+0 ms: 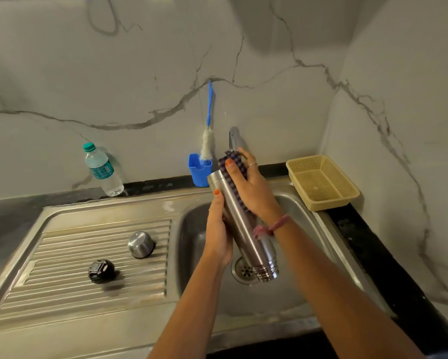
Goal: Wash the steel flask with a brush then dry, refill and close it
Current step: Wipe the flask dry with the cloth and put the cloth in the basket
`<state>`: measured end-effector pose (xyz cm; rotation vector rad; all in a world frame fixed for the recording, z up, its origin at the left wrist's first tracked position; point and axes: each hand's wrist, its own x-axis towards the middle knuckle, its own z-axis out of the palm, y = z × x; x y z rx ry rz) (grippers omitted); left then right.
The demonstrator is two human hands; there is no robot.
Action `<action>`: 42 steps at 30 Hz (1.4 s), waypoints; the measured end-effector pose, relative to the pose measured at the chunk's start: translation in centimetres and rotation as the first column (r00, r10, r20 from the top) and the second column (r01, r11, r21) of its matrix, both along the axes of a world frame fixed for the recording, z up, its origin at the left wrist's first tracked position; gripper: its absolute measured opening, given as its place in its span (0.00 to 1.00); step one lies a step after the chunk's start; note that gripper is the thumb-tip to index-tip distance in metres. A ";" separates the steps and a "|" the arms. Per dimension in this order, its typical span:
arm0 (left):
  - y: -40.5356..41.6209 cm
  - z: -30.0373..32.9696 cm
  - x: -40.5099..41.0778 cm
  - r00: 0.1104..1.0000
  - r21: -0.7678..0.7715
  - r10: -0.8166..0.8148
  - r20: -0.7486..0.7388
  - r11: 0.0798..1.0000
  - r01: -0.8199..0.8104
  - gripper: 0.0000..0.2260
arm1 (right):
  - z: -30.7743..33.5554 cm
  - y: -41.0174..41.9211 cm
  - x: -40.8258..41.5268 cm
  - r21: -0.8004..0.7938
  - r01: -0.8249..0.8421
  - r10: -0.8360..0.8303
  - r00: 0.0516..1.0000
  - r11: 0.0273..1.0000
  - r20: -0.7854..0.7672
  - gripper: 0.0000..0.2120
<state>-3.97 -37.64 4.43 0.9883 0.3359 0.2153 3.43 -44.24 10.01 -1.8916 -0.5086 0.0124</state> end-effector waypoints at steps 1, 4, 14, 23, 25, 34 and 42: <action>-0.1 0.0 0.1 1.000 -0.014 -0.014 0.005 1.000 0.014 0.24 | -0.4 -0.2 -0.2 0.008 0.002 -0.002 0.999 1.000 0.043 0.26; 0.2 0.1 0.1 0.999 -0.100 0.030 -0.022 0.994 -0.032 0.23 | -3.8 -1.7 -2.4 -0.088 -0.038 0.054 0.983 0.995 0.177 0.31; 0.7 -0.9 0.0 0.994 -0.183 0.072 -0.082 0.979 -0.086 0.28 | -7.6 -4.8 -7.8 -0.298 0.106 -0.003 0.946 0.949 0.325 0.33; -1.4 -1.3 0.0 0.999 -0.148 0.014 -0.037 0.989 -0.019 0.38 | -0.4 -0.1 0.0 -0.195 -0.076 0.078 0.997 0.978 0.002 0.30; -1.0 -0.8 -0.3 0.998 -0.184 0.062 0.016 0.981 -0.059 0.30 | -1.9 -1.0 -1.5 -0.241 -0.068 0.093 0.991 0.968 0.092 0.31; 0.8 -1.3 -0.4 0.982 -0.256 0.169 -0.080 0.949 -0.184 0.31 | -6.9 -6.2 -9.6 -0.392 0.054 0.052 0.966 0.918 0.254 0.36; -2.1 -1.8 -0.4 0.996 -0.154 0.042 -0.077 0.987 -0.053 0.38 | 0.4 -0.1 -0.8 -0.189 -0.079 0.074 0.997 0.979 -0.032 0.27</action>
